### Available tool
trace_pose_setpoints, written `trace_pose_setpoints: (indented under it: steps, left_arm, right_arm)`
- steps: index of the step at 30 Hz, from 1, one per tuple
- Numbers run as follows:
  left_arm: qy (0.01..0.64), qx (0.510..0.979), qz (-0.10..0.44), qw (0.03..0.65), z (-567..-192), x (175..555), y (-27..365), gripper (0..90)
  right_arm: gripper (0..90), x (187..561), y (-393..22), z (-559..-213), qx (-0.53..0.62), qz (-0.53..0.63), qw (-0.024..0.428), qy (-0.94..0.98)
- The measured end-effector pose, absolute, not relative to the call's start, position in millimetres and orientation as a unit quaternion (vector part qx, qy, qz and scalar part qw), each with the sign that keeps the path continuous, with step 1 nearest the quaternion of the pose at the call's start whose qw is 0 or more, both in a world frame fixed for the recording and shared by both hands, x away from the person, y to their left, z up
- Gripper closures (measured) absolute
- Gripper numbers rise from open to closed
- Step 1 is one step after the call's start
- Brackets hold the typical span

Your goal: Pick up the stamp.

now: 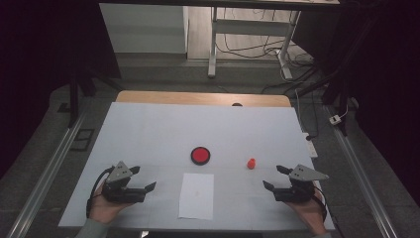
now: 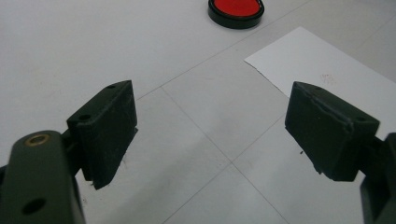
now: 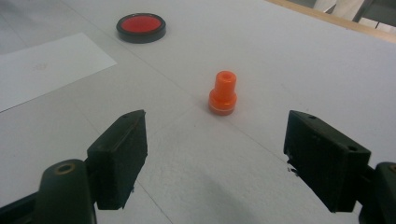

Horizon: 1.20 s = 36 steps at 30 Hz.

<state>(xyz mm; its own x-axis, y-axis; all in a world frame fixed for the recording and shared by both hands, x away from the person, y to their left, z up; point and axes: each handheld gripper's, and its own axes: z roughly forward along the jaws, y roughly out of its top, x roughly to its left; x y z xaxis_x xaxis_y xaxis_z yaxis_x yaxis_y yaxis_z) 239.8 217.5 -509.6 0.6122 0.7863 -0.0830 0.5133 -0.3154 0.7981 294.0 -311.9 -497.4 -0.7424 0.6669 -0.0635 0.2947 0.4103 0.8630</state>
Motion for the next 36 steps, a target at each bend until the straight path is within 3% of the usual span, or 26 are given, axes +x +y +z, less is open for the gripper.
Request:
trace_pose_setpoints:
  steps: [36]
  left_arm:
    - [0.403, 0.795, 0.17, 0.42, -509.4, 236.1, 216.5, 18.5]
  right_arm:
    - [29.3, 293.3, -309.8, -489.9, 0.305, 0.473, 0.208, 0.8]
